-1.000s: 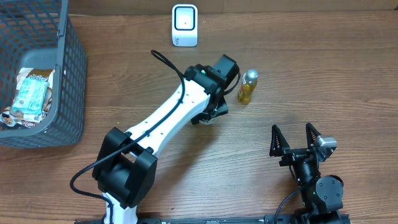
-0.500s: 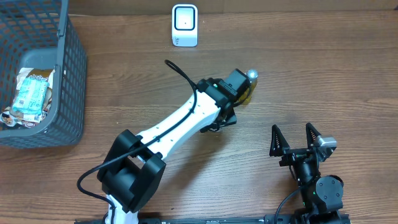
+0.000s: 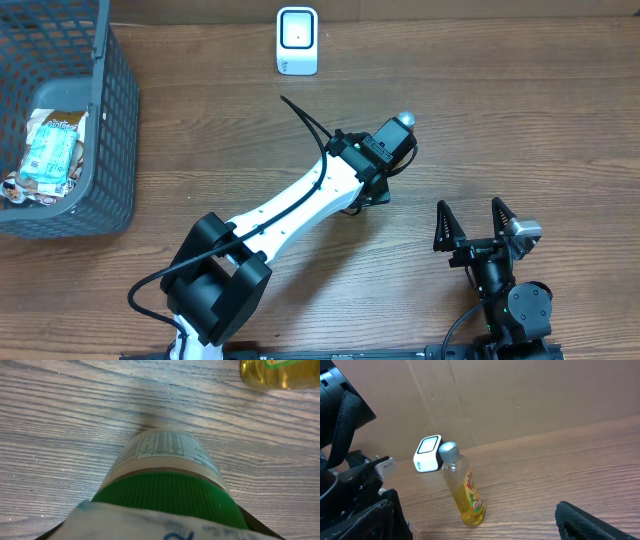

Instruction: Scan the item barcode

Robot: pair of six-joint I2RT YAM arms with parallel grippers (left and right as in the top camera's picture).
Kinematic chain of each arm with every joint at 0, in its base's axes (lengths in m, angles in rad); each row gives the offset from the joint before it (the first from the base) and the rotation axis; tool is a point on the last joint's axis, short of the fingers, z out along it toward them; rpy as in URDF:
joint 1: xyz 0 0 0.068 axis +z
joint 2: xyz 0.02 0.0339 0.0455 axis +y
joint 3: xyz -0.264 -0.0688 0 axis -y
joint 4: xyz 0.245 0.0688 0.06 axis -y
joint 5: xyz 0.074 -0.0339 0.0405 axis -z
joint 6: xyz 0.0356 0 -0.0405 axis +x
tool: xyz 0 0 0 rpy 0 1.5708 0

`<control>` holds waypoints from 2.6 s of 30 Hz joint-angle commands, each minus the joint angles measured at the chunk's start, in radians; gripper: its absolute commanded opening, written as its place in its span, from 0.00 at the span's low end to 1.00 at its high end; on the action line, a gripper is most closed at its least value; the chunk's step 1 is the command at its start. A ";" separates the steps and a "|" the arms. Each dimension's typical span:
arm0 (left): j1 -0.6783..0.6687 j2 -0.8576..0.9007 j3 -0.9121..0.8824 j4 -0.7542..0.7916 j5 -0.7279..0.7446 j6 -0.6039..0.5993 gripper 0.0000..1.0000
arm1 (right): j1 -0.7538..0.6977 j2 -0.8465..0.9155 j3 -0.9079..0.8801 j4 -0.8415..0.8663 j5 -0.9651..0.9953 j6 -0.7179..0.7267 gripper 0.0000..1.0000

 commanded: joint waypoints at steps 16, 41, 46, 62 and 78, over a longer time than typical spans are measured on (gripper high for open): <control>-0.002 -0.013 -0.001 0.005 -0.024 0.026 0.13 | 0.005 -0.010 -0.011 0.005 -0.002 -0.004 1.00; -0.003 -0.012 -0.001 0.038 -0.056 0.079 0.09 | 0.005 -0.010 -0.011 0.005 -0.002 -0.004 1.00; -0.003 -0.012 -0.001 0.060 -0.056 0.079 0.09 | 0.005 -0.010 -0.011 0.005 -0.002 -0.005 1.00; -0.003 0.015 -0.002 0.068 -0.056 0.086 0.09 | 0.005 -0.010 -0.011 0.005 -0.002 -0.005 1.00; -0.003 0.070 -0.002 0.082 -0.055 0.113 0.15 | 0.005 -0.010 -0.011 0.005 -0.002 -0.005 1.00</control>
